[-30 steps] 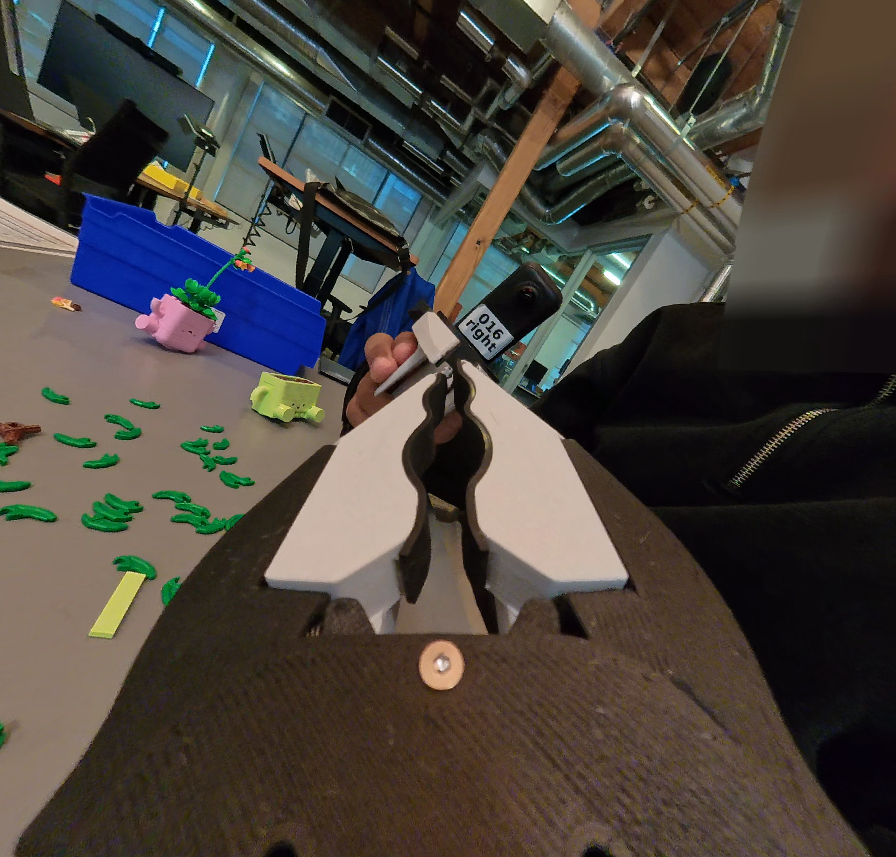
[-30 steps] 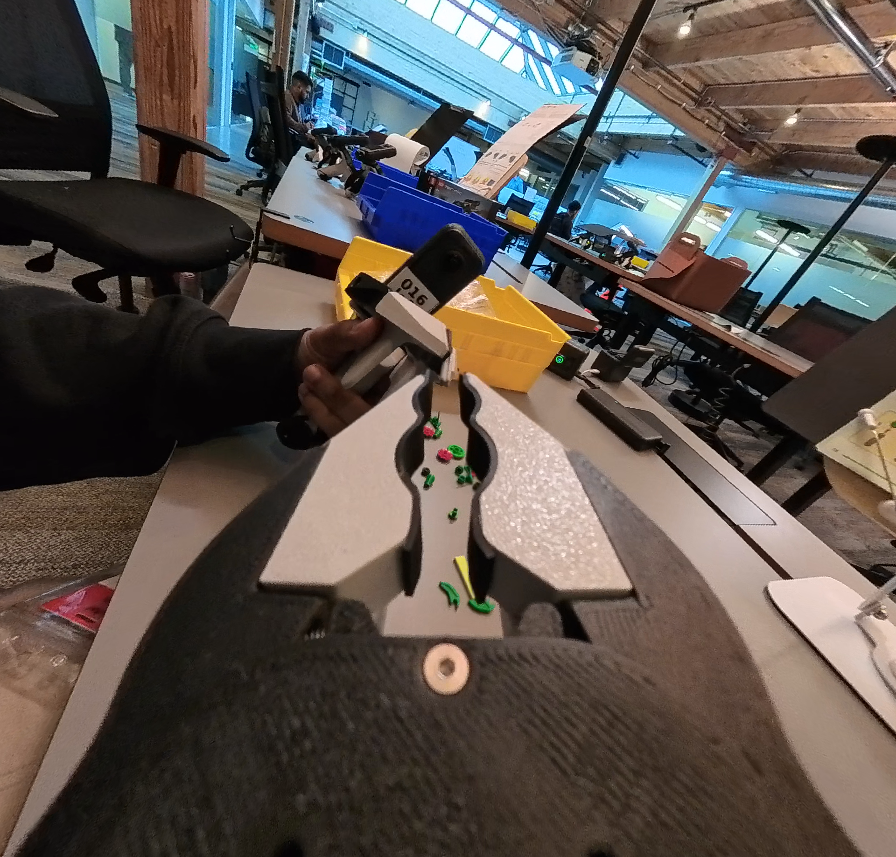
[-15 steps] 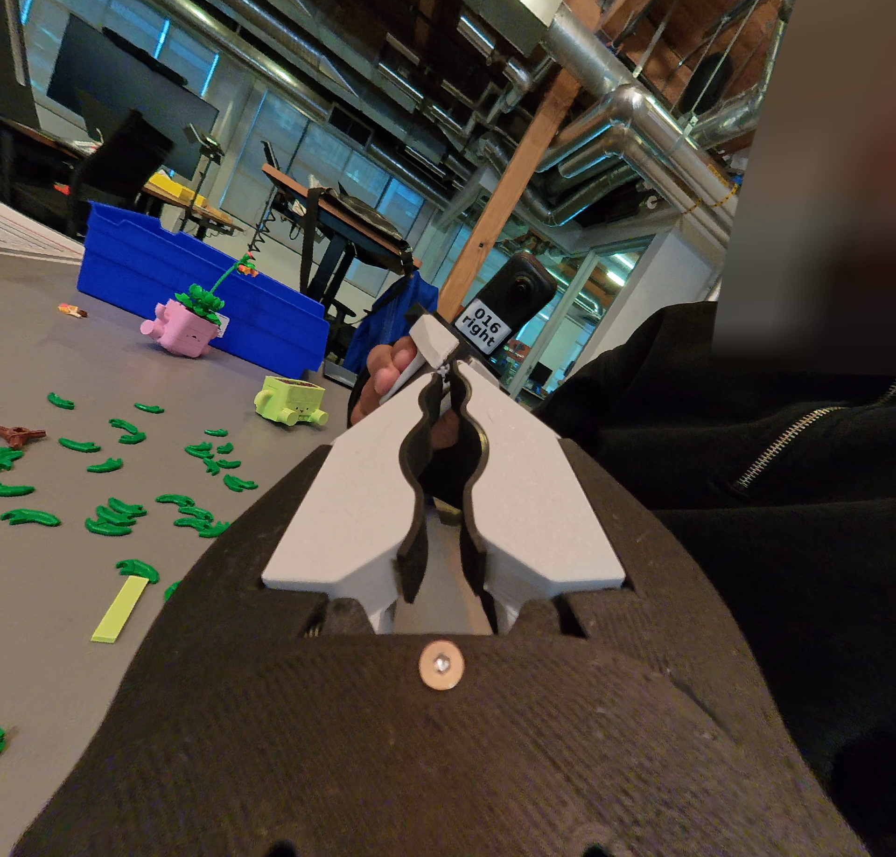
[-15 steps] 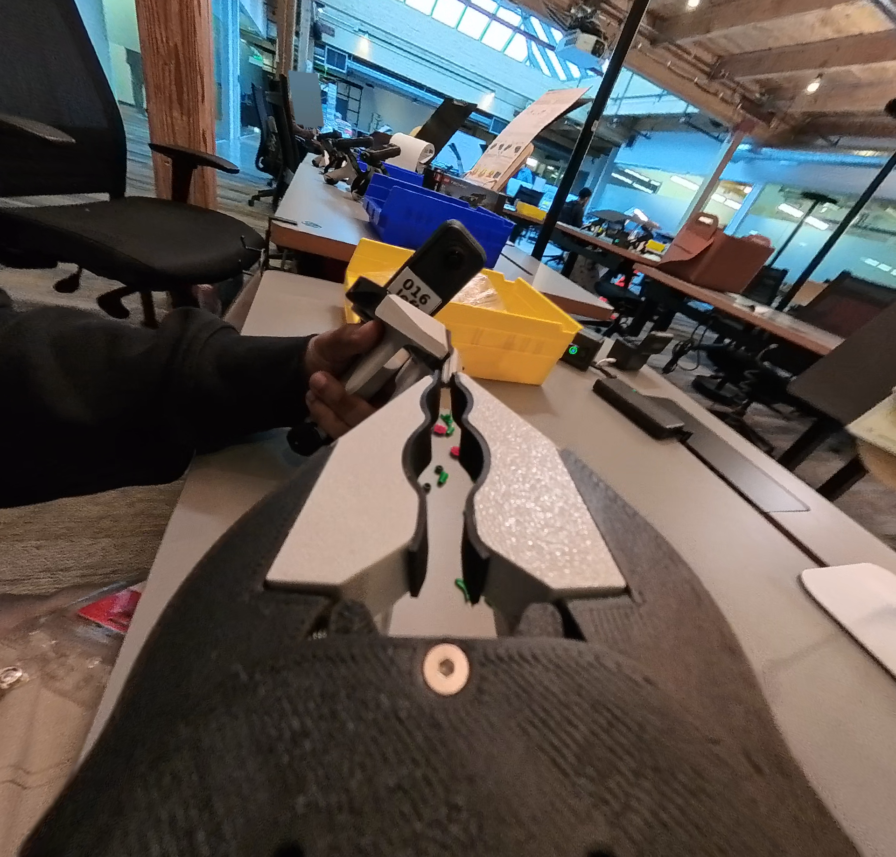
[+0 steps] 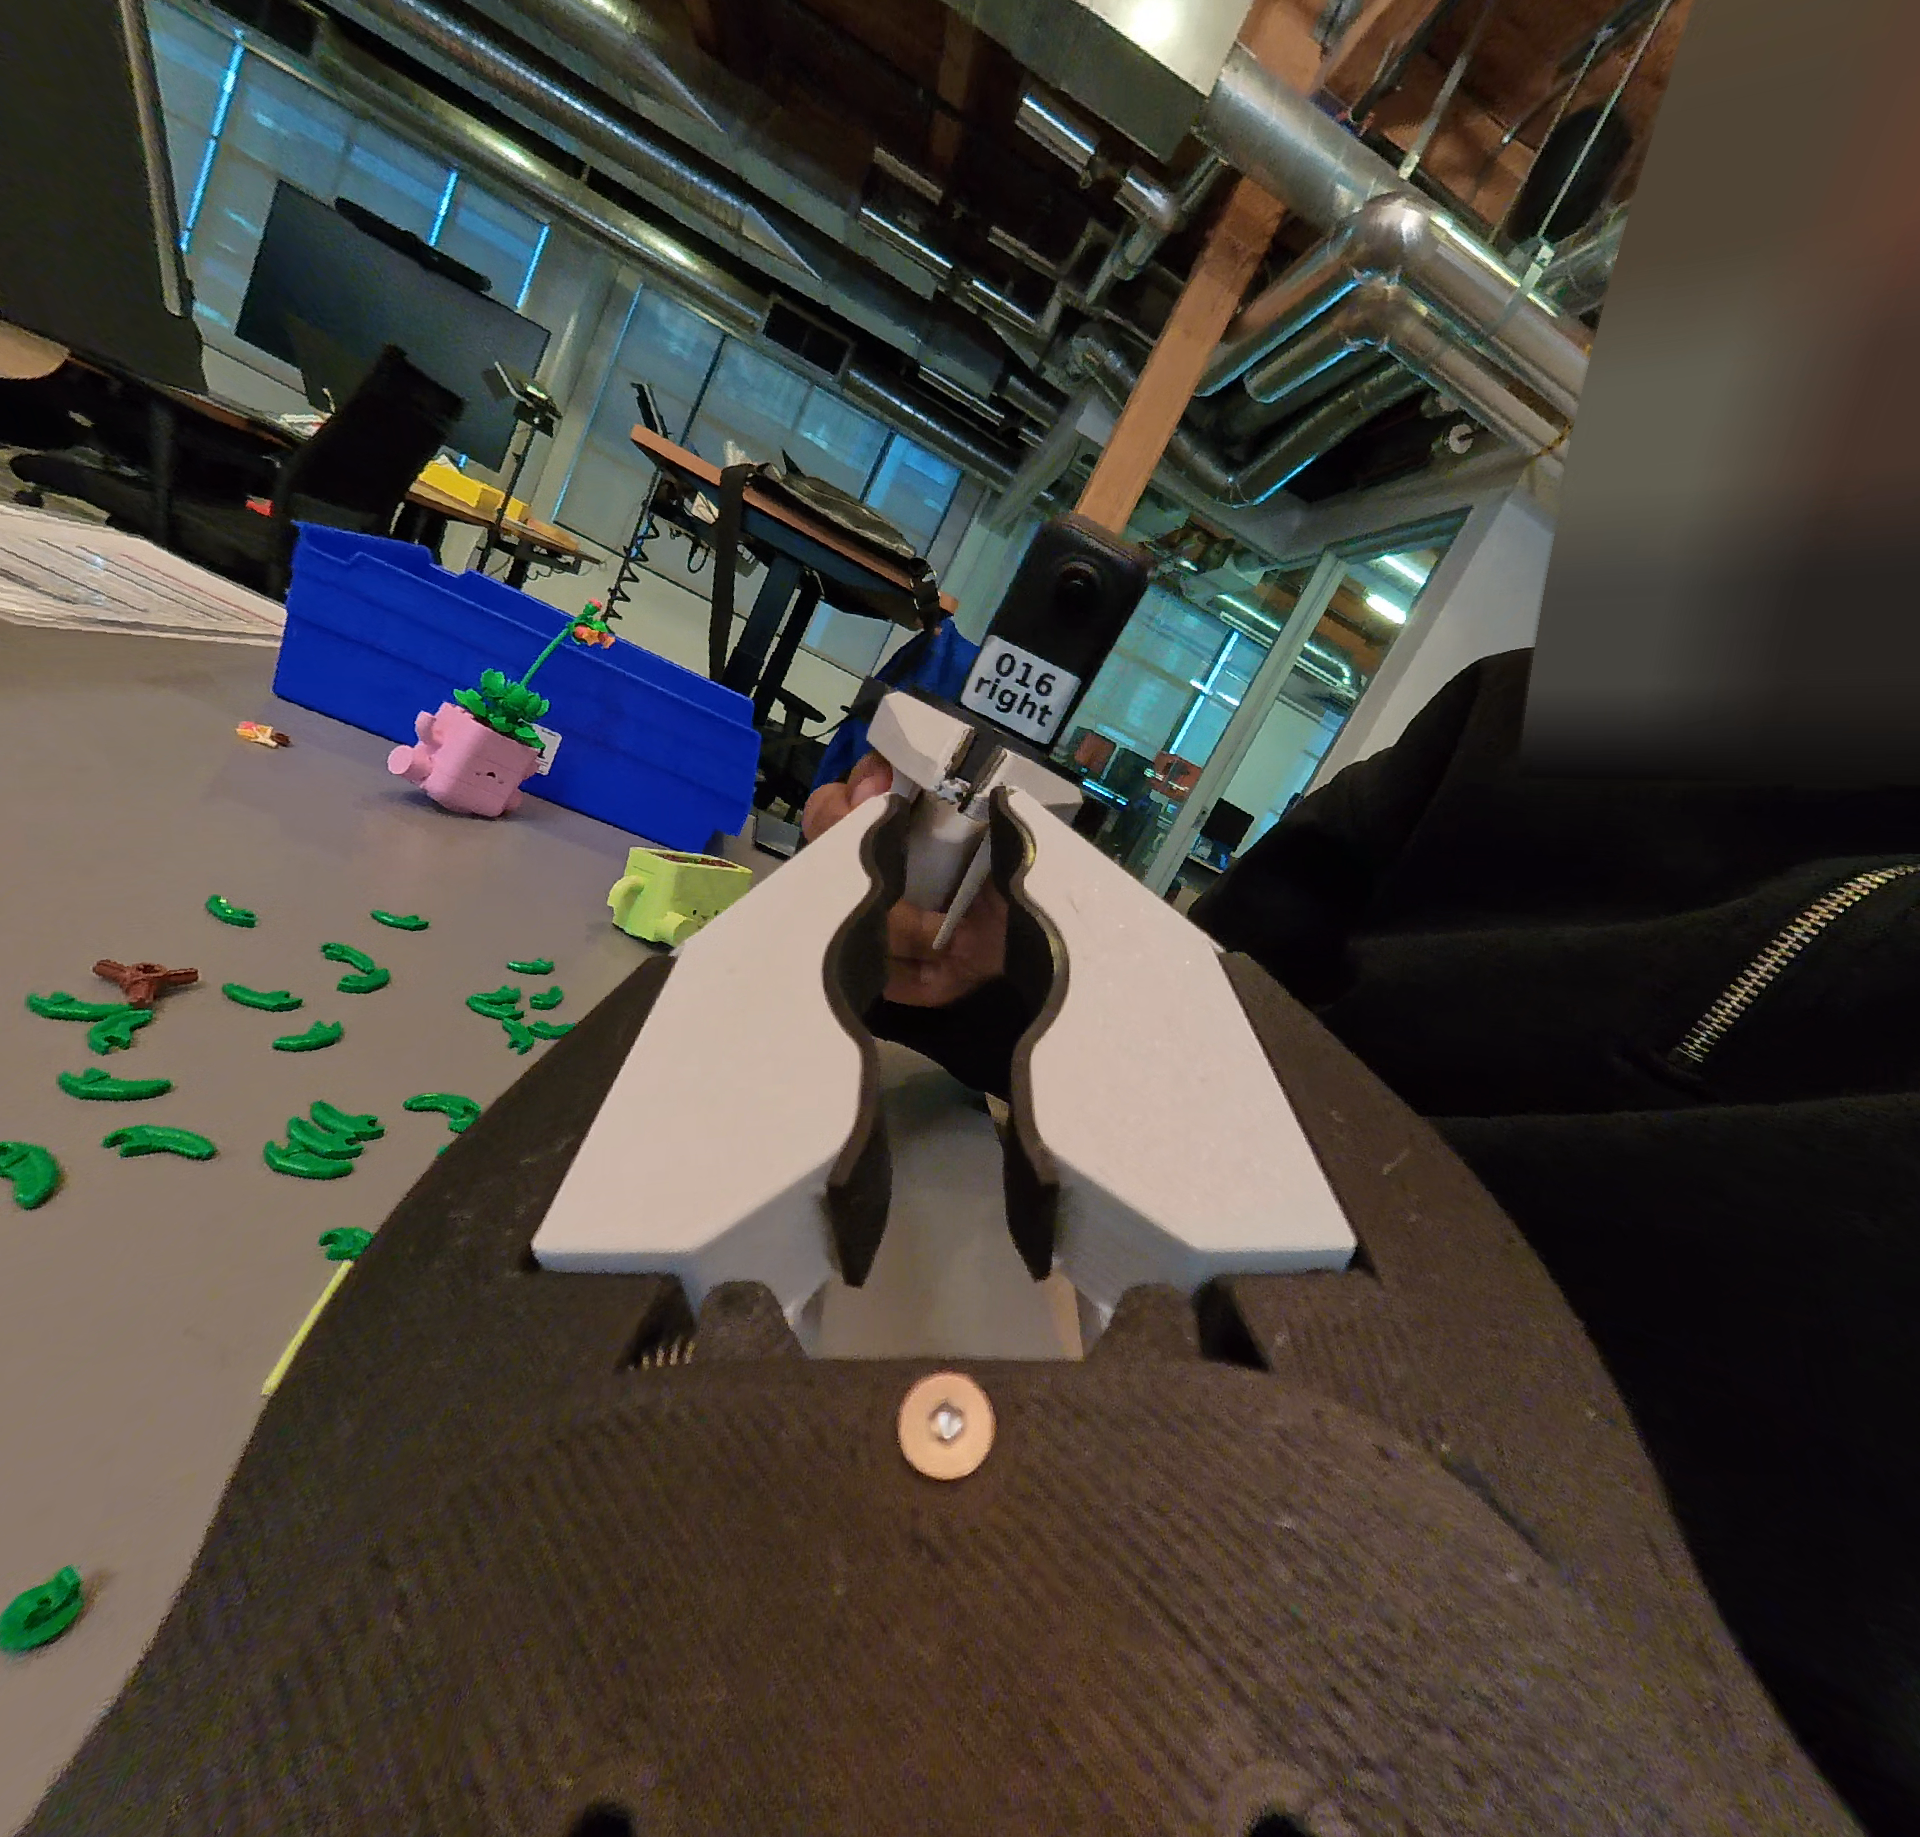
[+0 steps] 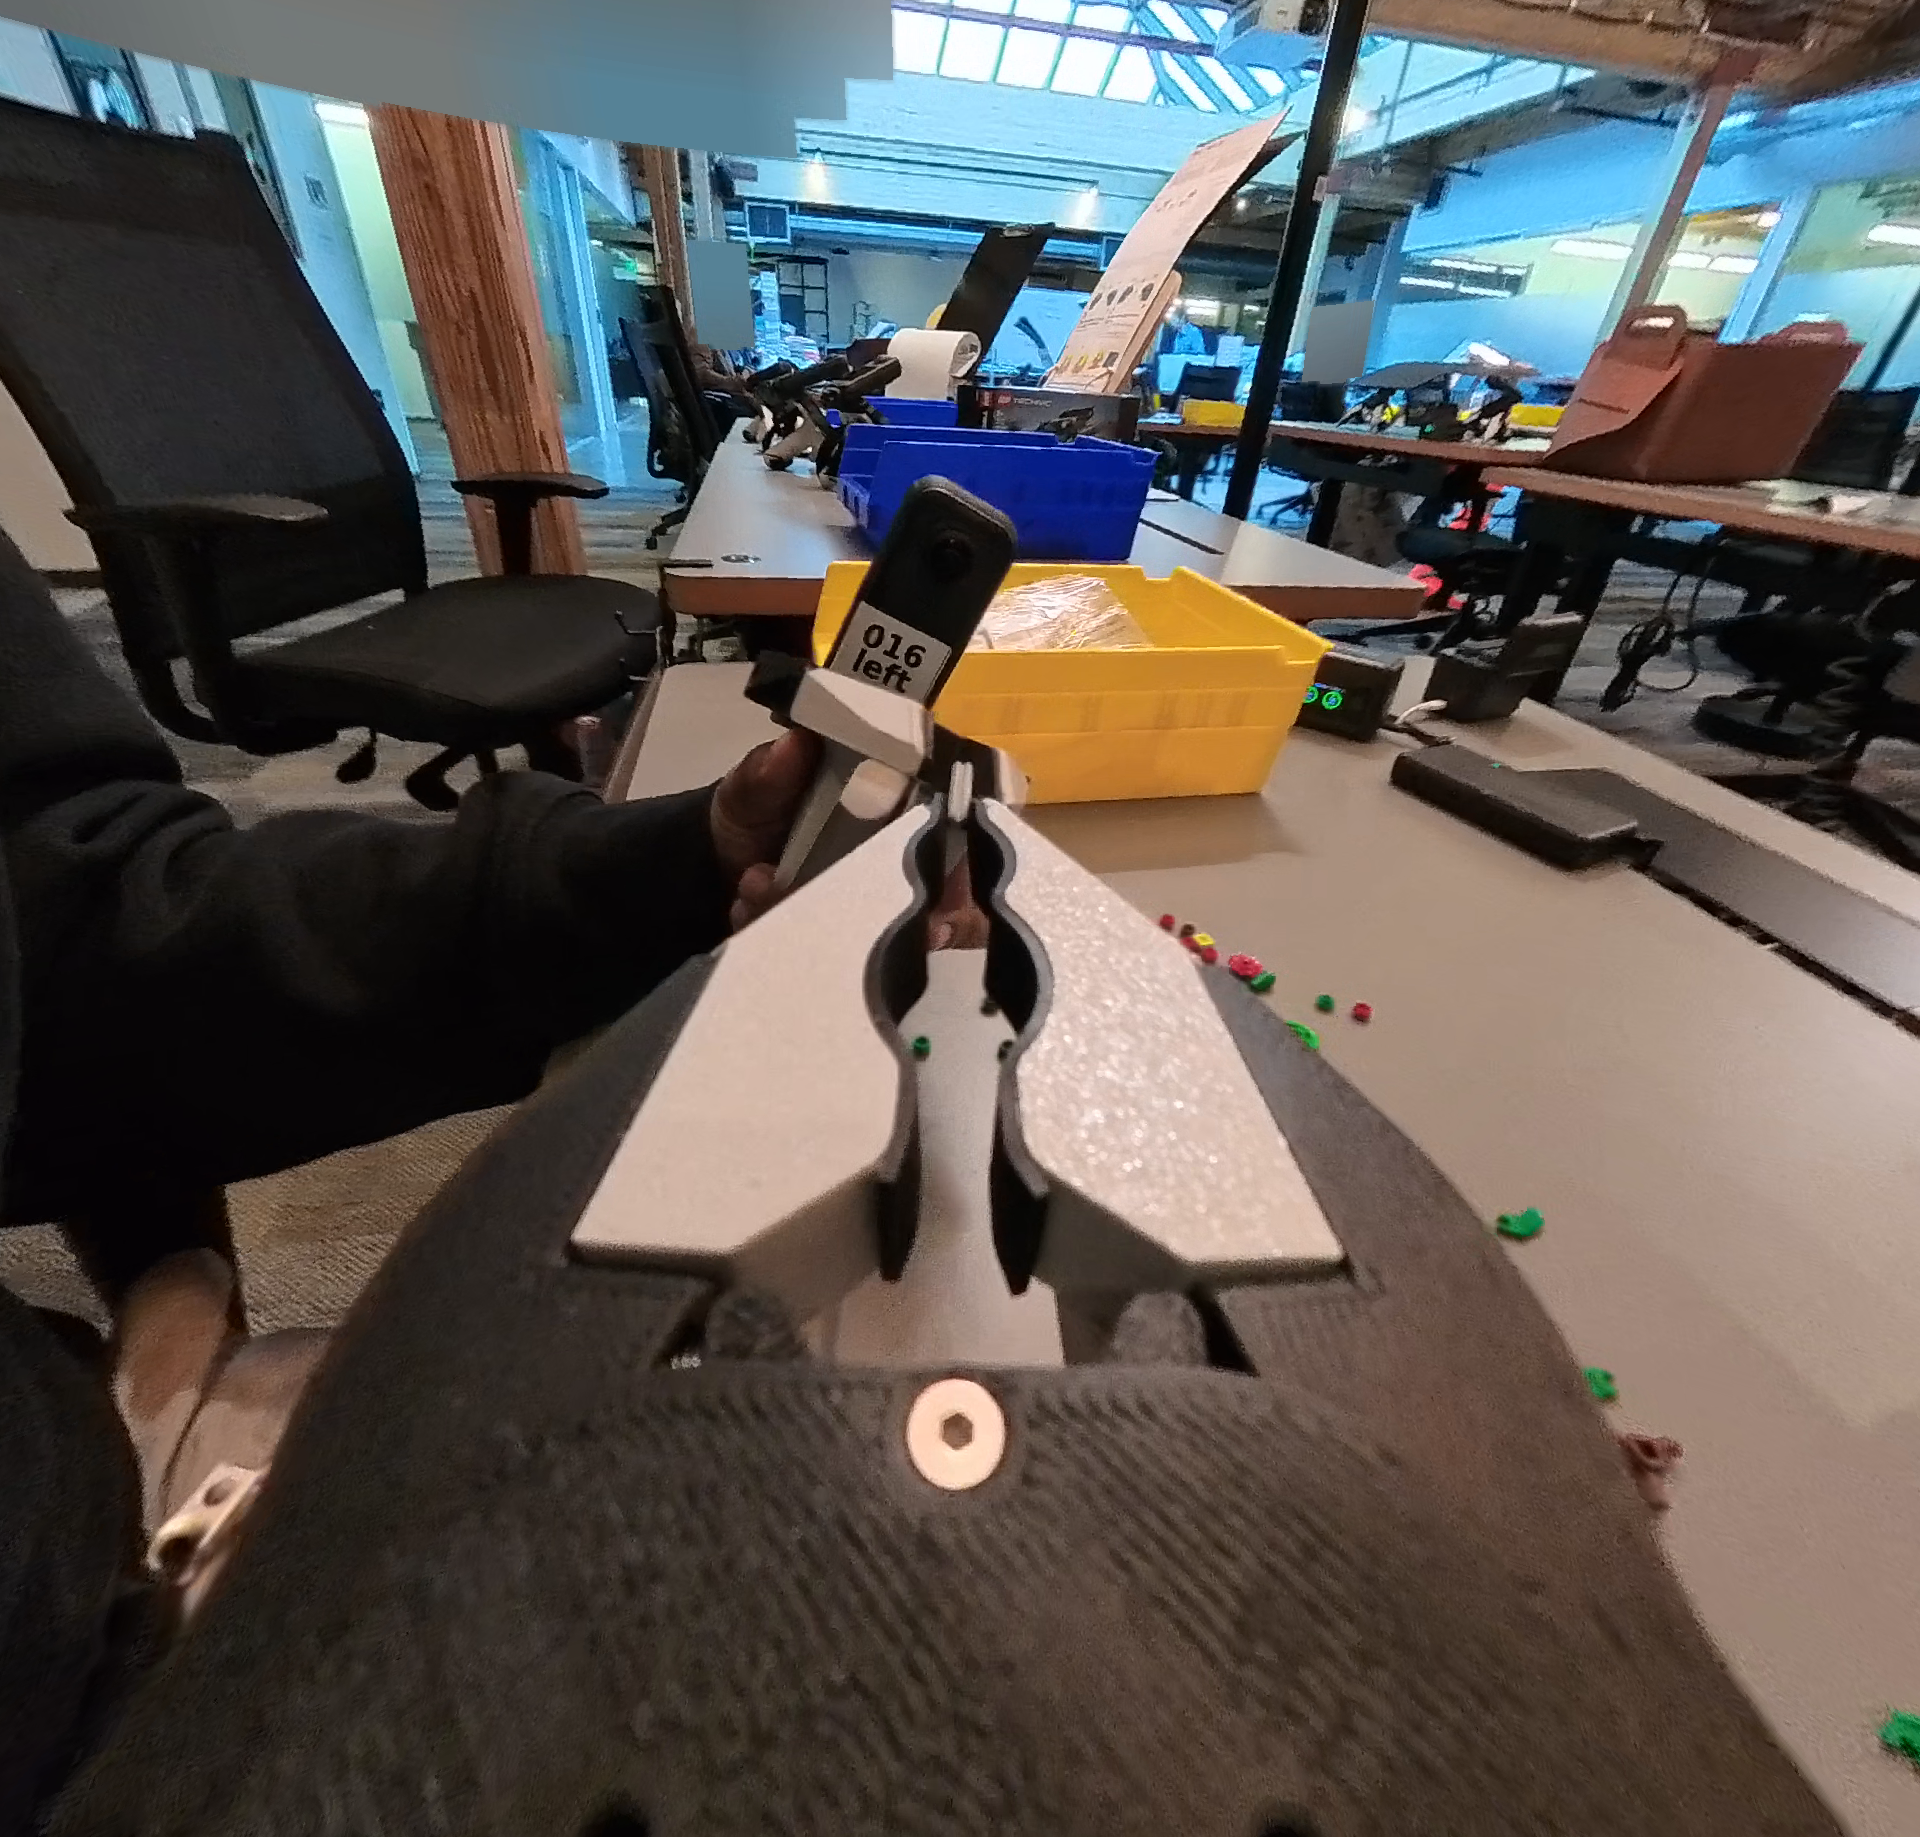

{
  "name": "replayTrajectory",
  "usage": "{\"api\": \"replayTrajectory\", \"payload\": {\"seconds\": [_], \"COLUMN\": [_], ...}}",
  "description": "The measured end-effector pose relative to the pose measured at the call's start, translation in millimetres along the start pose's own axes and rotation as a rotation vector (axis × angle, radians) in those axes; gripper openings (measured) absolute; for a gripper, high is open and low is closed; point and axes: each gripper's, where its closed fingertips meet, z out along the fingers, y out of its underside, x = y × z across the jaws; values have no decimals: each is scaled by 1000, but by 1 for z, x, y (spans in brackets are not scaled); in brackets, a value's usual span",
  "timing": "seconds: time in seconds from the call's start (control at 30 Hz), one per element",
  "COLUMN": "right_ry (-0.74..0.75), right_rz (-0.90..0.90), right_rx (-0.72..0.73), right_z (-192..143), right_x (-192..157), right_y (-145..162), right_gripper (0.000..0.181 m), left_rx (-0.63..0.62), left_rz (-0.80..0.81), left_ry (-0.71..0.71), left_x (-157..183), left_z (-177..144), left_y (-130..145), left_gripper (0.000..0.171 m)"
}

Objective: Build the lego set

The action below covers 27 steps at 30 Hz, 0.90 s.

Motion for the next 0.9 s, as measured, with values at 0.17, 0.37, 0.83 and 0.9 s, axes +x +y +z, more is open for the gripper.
{"api": "replayTrajectory", "payload": {"seconds": [0.17,0.37,0.83,0.9], "right_ry": [-20,-30,-41,-46], "right_rz": [43,58,49,46], "right_rx": [-12,-11,-36,-42], "right_z": [-1,-2,-4,-4], "right_x": [2,2,4,3], "right_y": [5,5,9,9], "right_gripper": [1,1,1,1], "left_rx": [-5,-23,-76,-79], "left_rz": [-2,-6,1,4], "left_ry": [-5,-11,-7,-5], "left_x": [-2,-4,-5,-4], "left_z": [0,1,4,4], "left_y": [1,5,11,11], "left_gripper": [9,7,0,0]}}
